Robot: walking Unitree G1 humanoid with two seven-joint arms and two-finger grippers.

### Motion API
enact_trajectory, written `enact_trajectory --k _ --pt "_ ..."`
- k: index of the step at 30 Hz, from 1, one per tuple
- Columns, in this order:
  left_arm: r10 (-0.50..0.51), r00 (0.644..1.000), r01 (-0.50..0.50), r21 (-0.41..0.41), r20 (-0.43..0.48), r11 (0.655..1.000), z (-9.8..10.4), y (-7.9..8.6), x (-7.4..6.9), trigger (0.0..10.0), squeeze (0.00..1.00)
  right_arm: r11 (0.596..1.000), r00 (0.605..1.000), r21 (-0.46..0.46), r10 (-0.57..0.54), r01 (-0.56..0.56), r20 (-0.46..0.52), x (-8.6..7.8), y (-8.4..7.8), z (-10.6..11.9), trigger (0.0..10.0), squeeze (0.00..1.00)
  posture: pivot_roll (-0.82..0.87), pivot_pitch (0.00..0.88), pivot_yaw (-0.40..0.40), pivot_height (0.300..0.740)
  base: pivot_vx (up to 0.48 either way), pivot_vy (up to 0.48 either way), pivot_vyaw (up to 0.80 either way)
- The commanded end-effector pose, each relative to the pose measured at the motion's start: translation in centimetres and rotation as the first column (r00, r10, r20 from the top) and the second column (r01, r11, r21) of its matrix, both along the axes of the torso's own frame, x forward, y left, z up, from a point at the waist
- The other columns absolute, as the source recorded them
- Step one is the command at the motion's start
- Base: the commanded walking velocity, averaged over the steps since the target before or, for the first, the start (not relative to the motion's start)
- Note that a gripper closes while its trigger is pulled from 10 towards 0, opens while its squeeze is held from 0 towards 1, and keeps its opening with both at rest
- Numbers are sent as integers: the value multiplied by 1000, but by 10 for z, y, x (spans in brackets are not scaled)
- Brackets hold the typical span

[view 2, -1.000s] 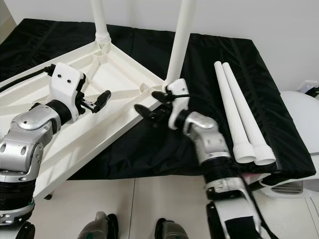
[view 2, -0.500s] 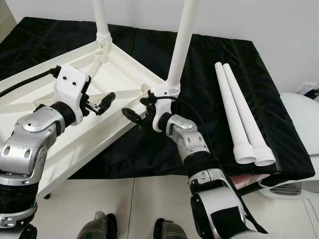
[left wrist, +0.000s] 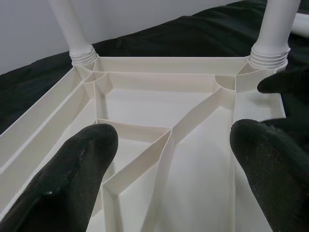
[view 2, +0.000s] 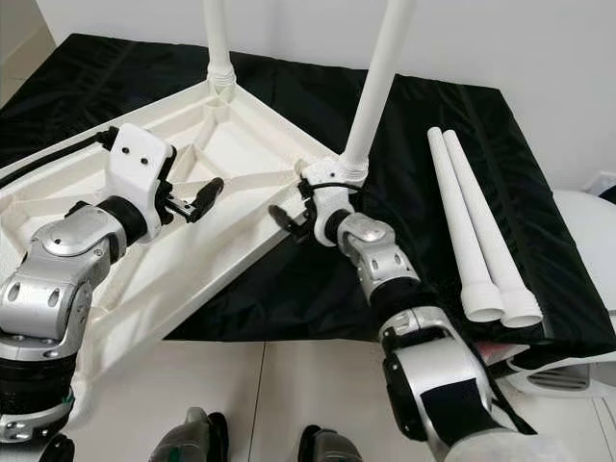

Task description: Building children table

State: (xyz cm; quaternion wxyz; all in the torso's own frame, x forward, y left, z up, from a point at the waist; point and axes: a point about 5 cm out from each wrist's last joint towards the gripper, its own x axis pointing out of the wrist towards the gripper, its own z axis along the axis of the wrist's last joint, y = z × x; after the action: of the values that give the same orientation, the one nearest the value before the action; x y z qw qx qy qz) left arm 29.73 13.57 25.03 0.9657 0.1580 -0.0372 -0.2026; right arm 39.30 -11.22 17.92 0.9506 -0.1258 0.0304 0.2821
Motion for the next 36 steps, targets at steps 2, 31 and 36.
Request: enact_trajectory --k 2,31,36 --pt "41 999 -41 -4 11 999 1 0 -1 10000 0 992 992 -62 -113 110 -49 0 -25 -18 10000 0 8 168 -64 740 0 0 0" --pt "-372 901 398 86 -224 913 -41 -33 -45 10000 0 855 964 512 -66 -77 256 -16 -50 35 10000 0 6 170 -43 740 0 0 0" --pt "-421 857 471 119 -297 874 -54 -30 -55 10000 0 833 953 534 -26 -146 301 -35 -57 41 10000 0 5 155 -39 740 0 0 0"
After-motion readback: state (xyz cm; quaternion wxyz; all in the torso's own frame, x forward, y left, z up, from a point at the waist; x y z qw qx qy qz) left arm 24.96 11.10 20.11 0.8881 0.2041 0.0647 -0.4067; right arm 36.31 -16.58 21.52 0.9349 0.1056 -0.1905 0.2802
